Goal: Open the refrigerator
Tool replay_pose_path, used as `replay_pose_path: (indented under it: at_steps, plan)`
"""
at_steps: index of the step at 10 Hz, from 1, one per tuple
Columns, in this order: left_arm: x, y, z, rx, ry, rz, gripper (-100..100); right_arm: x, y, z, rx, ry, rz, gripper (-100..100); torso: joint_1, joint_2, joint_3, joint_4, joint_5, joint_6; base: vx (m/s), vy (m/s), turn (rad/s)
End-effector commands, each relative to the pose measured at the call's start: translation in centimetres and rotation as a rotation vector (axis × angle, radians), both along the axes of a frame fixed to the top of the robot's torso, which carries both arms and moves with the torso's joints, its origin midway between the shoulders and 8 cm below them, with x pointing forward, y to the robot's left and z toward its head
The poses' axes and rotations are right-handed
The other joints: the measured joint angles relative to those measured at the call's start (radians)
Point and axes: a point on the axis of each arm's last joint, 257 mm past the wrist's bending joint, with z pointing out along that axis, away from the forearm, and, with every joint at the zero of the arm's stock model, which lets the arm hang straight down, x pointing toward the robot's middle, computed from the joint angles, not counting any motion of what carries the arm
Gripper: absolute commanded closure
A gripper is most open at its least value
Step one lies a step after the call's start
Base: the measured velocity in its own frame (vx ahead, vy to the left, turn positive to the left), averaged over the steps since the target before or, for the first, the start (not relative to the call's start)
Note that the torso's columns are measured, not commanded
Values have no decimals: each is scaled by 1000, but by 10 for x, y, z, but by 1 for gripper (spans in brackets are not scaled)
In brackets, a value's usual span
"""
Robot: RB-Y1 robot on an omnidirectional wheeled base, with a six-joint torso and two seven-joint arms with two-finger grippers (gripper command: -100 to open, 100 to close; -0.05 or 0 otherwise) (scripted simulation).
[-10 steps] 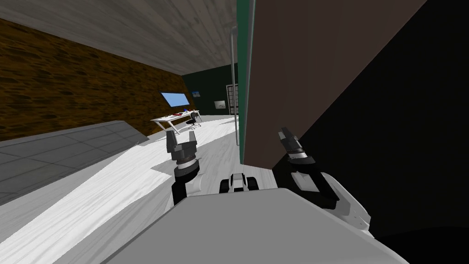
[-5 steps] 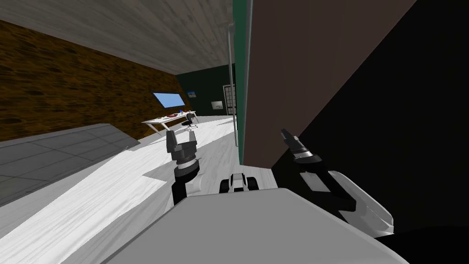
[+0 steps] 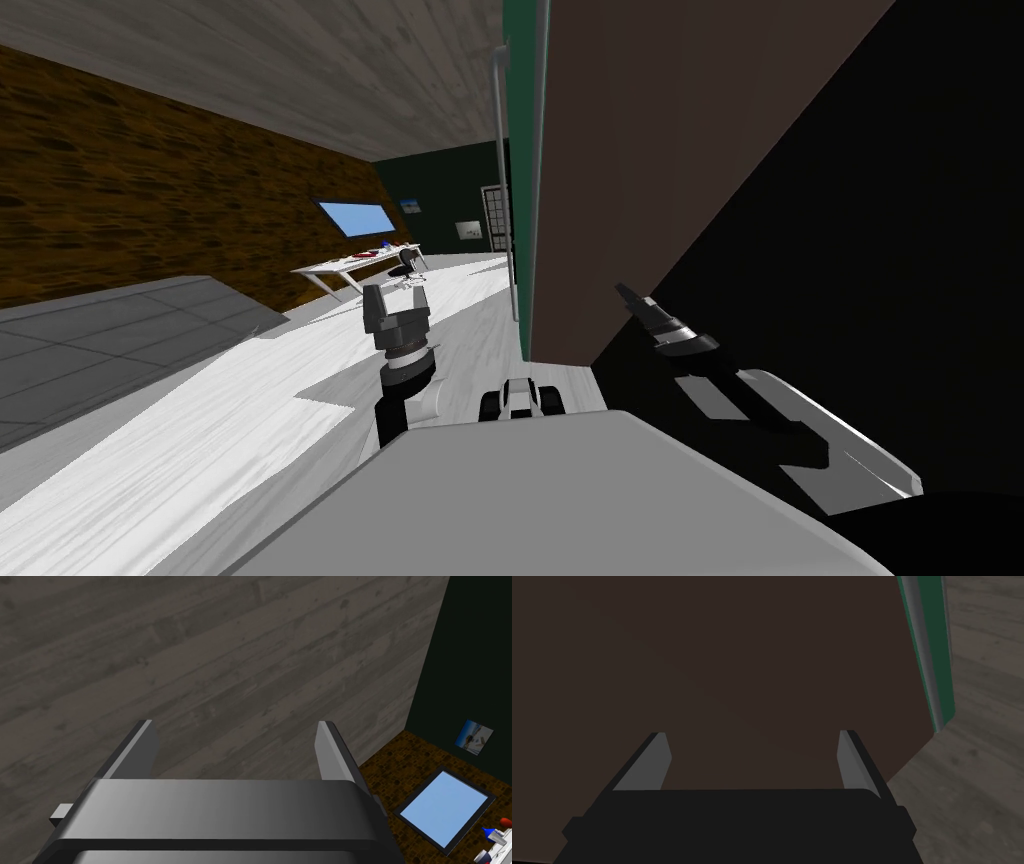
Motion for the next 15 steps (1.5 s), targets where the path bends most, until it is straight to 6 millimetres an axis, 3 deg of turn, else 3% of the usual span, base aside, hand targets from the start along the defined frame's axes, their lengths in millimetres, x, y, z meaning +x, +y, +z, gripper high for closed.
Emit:
replay_pose_path:
  at_steps: [1, 2, 4, 5, 7, 8, 10, 11, 13, 14, 15]
  plan:
    - [0, 0, 0, 0, 0, 0, 0, 6, -4, 2, -76, 15, 6, -100, 0, 0, 0, 0, 0, -1, 19, 25, 6]
    - [0, 0, 0, 0, 0, 0, 0, 7, -24, 1, -156, 31, -32, -100, -1, 1, 1, 0, 0, -1, 48, 45, -172]
    - [0, 0, 0, 0, 0, 0, 0, 10, -18, 4, -196, 37, -7, -100, 0, 0, 0, 0, 0, -1, 36, 35, -53]
    - [0, 0, 0, 0, 0, 0, 0, 12, -38, 6, -279, 49, -44, -100, -1, 1, 1, 0, 0, -1, 40, 51, -202]
    - [0, 0, 0, 0, 0, 0, 0, 16, -32, 10, -317, 54, -19, -100, 1, 1, 0, 0, 0, -1, 28, 44, -50]
    - [0, 0, 0, 0, 0, 0, 0, 17, -52, 14, -397, 61, -57, -100, -1, 1, 1, 0, 0, -1, 37, 47, -177]
    - [0, 0, 0, 0, 0, 0, 0, 22, -45, 18, -439, 64, -29, -100, 0, 0, 0, 0, 0, -1, 37, 42, -64]
    - [0, 0, 0, 0, 0, 0, 0, 24, -65, 26, -519, 66, -65, -100, -1, 1, 0, 0, 0, -2, 49, 51, -181]
    - [0, 0, 0, 0, 0, 0, 0, 29, -57, 30, -560, 68, -37, -100, 0, 1, 0, 0, 0, -1, 31, 45, -55]
    - [0, 0, 0, 0, 0, 0, 0, 33, -75, 41, -640, 65, -72, -100, -1, 2, 1, 0, 0, -1, 39, 43, -221]
    - [0, 0, 0, 0, 0, 0, 0, 36, -70, 44, -665, 65, -55, -100, -1, 1, 1, 0, 0, 0, 43, 55, -112]
